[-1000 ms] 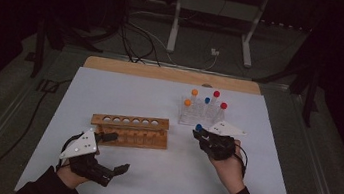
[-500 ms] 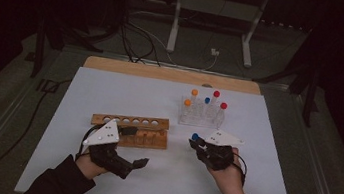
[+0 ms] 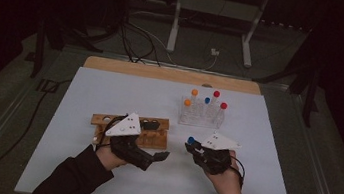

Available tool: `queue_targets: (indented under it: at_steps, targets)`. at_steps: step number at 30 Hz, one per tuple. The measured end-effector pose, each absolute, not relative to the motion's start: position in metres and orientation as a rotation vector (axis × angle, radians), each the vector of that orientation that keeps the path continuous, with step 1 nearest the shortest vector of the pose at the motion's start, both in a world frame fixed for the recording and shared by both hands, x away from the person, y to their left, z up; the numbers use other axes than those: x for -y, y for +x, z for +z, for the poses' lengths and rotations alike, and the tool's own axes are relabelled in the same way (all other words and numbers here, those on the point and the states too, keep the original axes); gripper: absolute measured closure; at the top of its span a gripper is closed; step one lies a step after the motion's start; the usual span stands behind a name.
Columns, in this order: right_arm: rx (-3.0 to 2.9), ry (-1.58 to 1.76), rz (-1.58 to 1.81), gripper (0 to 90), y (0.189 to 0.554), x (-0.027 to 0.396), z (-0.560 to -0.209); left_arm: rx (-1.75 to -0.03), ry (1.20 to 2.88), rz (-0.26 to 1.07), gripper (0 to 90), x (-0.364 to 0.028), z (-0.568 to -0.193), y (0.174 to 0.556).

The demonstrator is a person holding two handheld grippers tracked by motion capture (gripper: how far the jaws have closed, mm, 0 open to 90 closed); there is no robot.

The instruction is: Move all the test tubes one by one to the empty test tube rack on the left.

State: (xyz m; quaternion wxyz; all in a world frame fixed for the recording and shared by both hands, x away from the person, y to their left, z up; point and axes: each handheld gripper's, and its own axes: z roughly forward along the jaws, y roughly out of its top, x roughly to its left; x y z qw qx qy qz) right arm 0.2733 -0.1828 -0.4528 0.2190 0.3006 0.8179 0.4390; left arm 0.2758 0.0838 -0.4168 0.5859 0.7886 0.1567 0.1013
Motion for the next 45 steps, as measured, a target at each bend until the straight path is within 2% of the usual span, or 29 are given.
queue_targets:
  at_steps: [2,7,14,15,24,33,39,45]
  targets:
    - [-2.268,0.826,1.220,77.6,0.272,0.182,-0.452,-0.348,1.842,0.238,16.4,-0.077,-0.416,0.277]
    - [-2.269,0.811,1.224,77.6,0.271,0.181,-0.452,-0.332,1.843,0.231,21.5,-0.063,-0.415,0.282]
    - [-2.279,0.799,1.231,77.6,0.269,0.178,-0.451,-0.334,1.857,0.233,38.0,-0.045,-0.421,0.290]
    - [-2.279,0.799,1.231,77.6,0.269,0.178,-0.451,-0.339,1.858,0.236,38.0,-0.043,-0.422,0.291]
    - [-2.281,0.795,1.237,77.6,0.268,0.178,-0.450,-0.363,1.882,0.248,56.9,-0.030,-0.431,0.300]
    - [-2.280,0.797,1.245,77.6,0.268,0.179,-0.449,-0.344,1.918,0.237,64.4,-0.027,-0.436,0.303]
    - [-2.276,0.797,1.241,77.6,0.268,0.179,-0.449,-0.338,1.918,0.243,74.6,-0.025,-0.438,0.303]
    - [-2.279,0.805,1.251,77.6,0.269,0.180,-0.449,-0.333,1.922,0.265,76.9,-0.025,-0.438,0.303]
